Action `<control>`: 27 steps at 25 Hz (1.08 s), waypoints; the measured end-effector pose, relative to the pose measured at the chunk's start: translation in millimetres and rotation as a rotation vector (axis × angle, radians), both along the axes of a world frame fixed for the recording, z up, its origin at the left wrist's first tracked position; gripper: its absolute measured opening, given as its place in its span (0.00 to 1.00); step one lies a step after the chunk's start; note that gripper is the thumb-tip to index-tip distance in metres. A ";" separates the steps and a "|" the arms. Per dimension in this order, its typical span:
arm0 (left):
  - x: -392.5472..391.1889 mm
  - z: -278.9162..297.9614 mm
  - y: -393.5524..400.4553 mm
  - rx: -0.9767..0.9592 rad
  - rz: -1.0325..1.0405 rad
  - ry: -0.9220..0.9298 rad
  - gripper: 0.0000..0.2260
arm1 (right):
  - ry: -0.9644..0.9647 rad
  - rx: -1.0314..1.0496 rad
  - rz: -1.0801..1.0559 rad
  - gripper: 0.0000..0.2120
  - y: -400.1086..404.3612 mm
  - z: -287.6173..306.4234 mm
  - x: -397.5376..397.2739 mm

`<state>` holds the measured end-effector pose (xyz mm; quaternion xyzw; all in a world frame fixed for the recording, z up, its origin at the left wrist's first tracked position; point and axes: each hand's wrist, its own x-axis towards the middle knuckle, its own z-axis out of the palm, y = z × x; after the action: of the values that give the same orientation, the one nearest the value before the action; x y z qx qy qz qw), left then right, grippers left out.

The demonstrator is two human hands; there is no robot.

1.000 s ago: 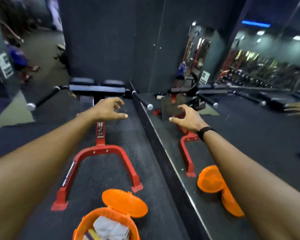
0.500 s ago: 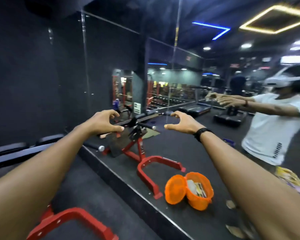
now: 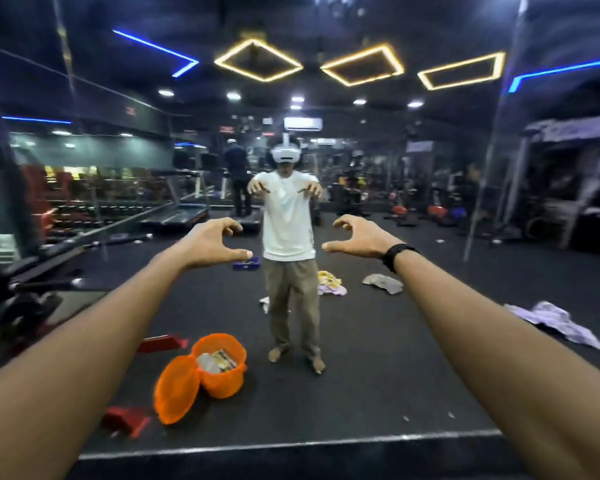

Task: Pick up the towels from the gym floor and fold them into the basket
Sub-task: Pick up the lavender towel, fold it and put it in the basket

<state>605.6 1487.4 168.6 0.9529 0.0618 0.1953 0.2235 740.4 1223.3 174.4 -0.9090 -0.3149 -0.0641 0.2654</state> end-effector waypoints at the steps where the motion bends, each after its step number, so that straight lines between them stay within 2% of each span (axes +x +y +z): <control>1: 19.7 0.5 -29.3 -0.003 -0.070 -0.003 0.28 | 0.000 0.000 -0.068 0.32 -39.1 0.6 -0.2; 9: 122.0 0.5 -311.3 0.017 -0.566 0.018 0.28 | 0.052 0.045 -0.587 0.32 -353.7 -8.8 -43.4; 15: 139.6 -17.4 -569.7 -0.038 -0.884 0.091 0.27 | 0.074 0.016 -0.955 0.30 -596.6 -23.8 -129.5; 21: 135.2 -36.6 -773.9 -0.083 -1.085 0.137 0.26 | 0.118 0.000 -1.212 0.30 -775.0 -36.2 -212.2; 27: 143.6 -54.1 -930.9 -0.089 -1.241 0.195 0.26 | 0.150 -0.005 -1.367 0.29 -896.8 -48.0 -244.9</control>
<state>749.2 556.5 114.5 0.8146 -0.4745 -0.0611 0.3279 495.4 326.6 126.3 -0.9062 0.3484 -0.1535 0.1842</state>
